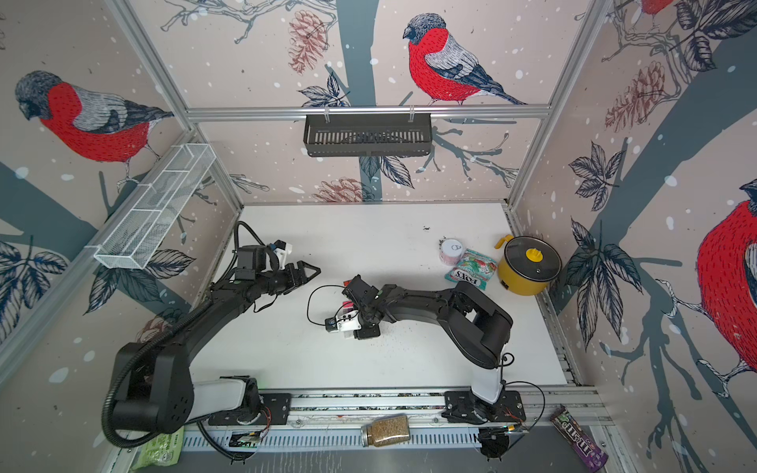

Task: Close the usb drive cover
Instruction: Place the USB drive at the center of the board, then reset both arms

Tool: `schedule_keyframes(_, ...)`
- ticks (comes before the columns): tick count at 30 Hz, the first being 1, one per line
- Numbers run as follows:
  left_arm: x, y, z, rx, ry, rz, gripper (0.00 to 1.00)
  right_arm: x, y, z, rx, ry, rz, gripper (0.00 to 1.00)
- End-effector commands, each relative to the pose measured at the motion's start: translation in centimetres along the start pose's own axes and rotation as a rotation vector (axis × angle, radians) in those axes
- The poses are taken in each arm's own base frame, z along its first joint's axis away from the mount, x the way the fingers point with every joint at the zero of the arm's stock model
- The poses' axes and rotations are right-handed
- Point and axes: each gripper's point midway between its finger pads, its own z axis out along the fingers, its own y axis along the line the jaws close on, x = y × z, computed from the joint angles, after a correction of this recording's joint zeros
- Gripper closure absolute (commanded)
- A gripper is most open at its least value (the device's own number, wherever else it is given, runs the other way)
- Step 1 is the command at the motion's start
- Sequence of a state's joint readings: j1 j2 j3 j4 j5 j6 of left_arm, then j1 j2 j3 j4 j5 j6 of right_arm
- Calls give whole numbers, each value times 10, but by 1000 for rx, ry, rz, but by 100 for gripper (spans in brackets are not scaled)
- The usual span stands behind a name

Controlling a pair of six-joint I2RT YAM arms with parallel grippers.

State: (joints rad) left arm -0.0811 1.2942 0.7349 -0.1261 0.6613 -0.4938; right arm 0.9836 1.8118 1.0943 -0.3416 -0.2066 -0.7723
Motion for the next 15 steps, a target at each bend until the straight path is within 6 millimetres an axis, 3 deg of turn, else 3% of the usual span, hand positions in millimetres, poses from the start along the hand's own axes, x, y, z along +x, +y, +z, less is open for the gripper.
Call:
schedule_keyframes(1,-8,-1,-6,-24,-22,50,17,-8,-18,-23,69,-68,74,52)
schedule_keyframes(5,-35,15,-18,-158,-140,128,17,12,-46,-62,172,-144,217,43)
schedule_keyframes(6,-44,21,-24,-212,-194,162,17,22,-57,-73,226,-168,275,2)
schedule_keyframes(10,-74,59,-53,-471,-433,233,17,81,-83,-110,394,-268,524,1)
schedule_keyframes(13,-84,90,-73,-654,-568,274,17,133,-109,-150,655,-324,734,1)
schedule_keyframes(15,-86,104,-79,-738,-619,330,17,182,-121,-183,891,-334,909,1)
